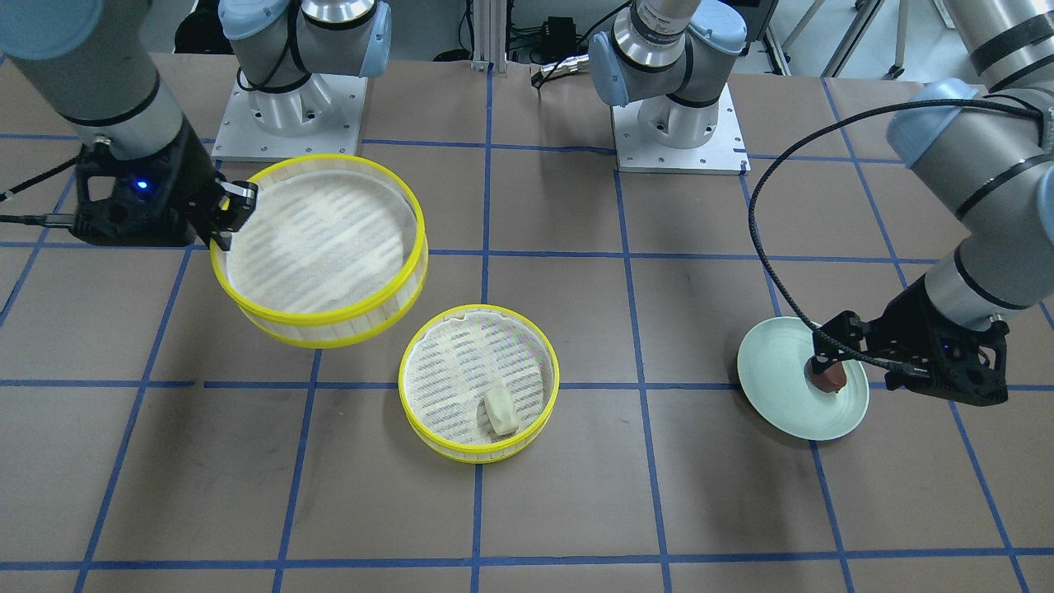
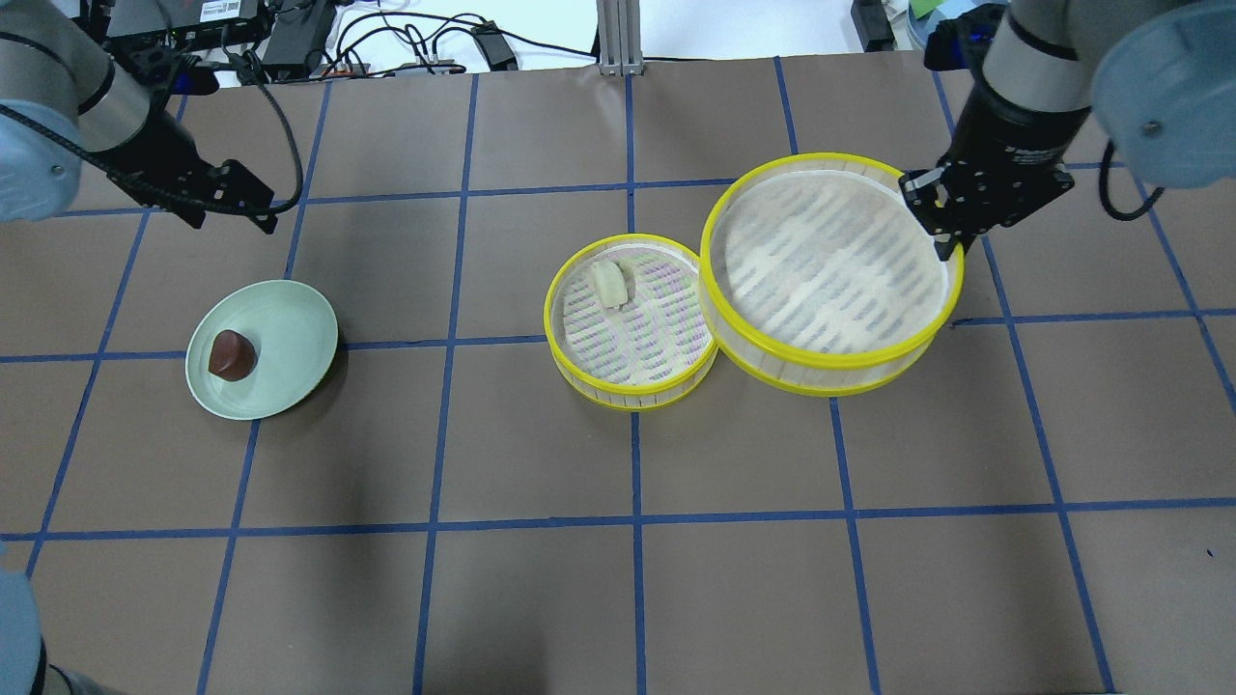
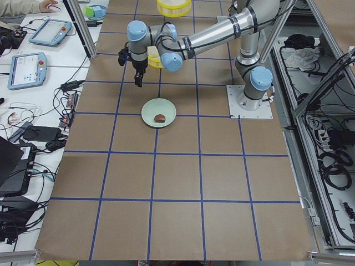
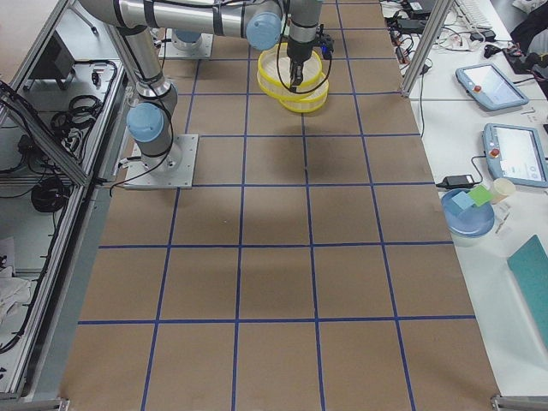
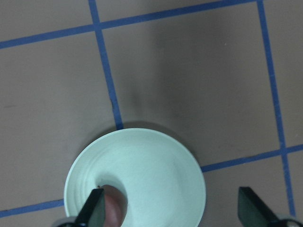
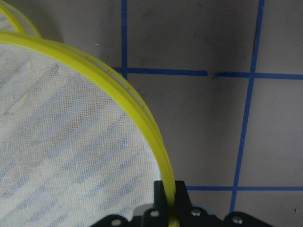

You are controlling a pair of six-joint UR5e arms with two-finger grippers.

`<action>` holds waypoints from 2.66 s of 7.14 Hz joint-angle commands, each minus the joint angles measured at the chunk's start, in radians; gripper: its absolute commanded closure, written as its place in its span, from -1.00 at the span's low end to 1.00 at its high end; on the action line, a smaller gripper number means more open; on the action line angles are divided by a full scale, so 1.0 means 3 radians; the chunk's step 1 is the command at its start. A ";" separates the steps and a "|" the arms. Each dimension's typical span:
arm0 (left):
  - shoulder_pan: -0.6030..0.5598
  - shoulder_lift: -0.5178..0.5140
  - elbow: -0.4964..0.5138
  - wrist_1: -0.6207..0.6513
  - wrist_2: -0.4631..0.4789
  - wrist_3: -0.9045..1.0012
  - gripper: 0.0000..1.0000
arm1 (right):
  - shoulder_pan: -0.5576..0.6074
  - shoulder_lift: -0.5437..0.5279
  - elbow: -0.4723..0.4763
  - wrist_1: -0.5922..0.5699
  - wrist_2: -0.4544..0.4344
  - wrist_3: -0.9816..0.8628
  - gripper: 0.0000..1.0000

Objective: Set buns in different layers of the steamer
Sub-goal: 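Restack top tier with right gripper while left gripper moves to brown bun, then grasp and lift the dark brown bun with left gripper while right holds rim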

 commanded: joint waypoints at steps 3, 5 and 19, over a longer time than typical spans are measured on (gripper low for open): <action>0.0189 -0.0215 -0.0387 0.0034 0.0206 0.0386 -1.00 | 0.0909 0.0955 -0.0223 -0.0855 -0.0010 0.1001 1.00; 0.0189 -0.0394 -0.0388 0.0207 0.0349 0.0381 -1.00 | 0.0904 0.1048 -0.0218 -0.0872 -0.0020 0.0967 1.00; 0.0118 -0.0478 -0.0255 0.0244 0.0386 0.0075 1.00 | 0.0894 0.1155 -0.0162 -0.0938 -0.0107 0.0926 1.00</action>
